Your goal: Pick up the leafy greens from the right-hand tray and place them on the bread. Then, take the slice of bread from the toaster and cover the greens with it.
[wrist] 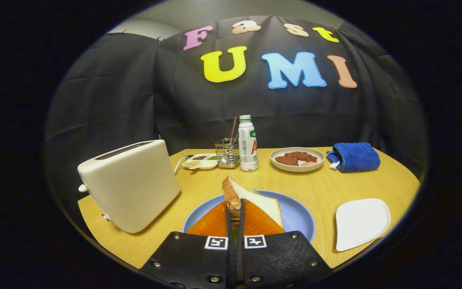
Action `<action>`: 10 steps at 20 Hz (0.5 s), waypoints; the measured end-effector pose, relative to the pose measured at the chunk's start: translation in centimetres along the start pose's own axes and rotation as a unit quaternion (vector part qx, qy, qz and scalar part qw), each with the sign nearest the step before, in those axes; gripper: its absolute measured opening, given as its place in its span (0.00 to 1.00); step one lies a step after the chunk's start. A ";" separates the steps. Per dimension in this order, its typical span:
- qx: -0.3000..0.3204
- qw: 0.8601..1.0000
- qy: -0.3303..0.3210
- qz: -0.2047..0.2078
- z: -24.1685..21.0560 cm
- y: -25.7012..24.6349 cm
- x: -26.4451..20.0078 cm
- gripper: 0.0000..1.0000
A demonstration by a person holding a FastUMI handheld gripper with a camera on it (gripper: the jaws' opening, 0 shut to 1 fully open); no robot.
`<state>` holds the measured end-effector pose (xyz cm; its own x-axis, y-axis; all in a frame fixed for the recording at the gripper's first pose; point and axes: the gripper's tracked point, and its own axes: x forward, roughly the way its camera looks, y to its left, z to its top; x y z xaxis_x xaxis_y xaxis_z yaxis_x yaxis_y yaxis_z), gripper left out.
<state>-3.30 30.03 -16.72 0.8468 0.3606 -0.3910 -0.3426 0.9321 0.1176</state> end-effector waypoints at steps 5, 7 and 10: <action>0.030 0.999 0.031 0.012 -1.3 0.8 0.4 0.01; 0.030 0.999 0.034 0.012 -1.6 0.9 0.5 0.01; 0.037 0.998 0.048 0.016 -2.3 1.2 0.6 0.01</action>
<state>-4.10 31.26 -18.96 0.7924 0.3882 -0.4705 -0.3345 0.9216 0.1970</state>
